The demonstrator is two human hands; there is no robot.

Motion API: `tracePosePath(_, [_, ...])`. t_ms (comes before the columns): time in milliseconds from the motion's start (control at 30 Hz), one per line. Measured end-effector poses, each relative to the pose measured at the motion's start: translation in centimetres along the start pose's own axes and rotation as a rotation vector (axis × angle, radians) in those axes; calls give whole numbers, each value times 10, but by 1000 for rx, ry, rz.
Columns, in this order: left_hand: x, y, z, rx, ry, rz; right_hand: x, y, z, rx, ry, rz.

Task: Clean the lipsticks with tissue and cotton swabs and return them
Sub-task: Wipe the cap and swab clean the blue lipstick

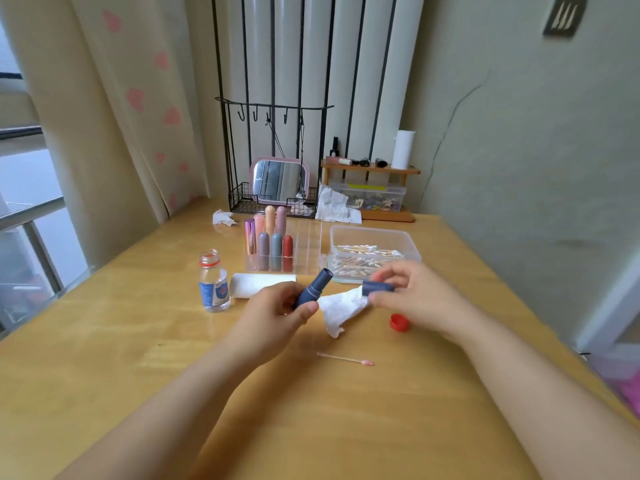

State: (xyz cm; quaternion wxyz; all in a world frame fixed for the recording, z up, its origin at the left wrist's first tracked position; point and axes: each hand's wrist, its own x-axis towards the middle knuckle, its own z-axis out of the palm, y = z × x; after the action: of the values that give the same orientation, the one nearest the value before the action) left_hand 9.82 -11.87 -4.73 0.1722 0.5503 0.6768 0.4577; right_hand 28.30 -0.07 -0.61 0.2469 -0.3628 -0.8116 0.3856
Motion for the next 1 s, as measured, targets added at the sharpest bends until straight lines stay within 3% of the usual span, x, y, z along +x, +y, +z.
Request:
tracePosePath(100, [-1, 3, 7, -193, 2, -75, -5, 26, 22, -118, -7, 76])
tracePosePath(233, [-8, -1, 16, -476, 11, -117, -8, 42, 41, -316, 73, -4])
tracePosePath(433, [-14, 2, 15, -675, -51, -108, -13, 38, 48, -467, 84, -44])
tracePosePath(533, [-18, 9, 15, -811, -31, -105, -29, 16, 48, -137, 124, -88])
tracePosePath(667, [-23, 18, 18, -932, -14, -135, -48, -6, 62, 413, -106, -93])
tracePosePath(833, [-27, 17, 15, -967, 14, -186, -52, -6, 81, 613, -67, -77])
tracePosePath(1000, [-30, 20, 9, -1024, -70, -136, -53, -14, 78, 929, -149, -10])
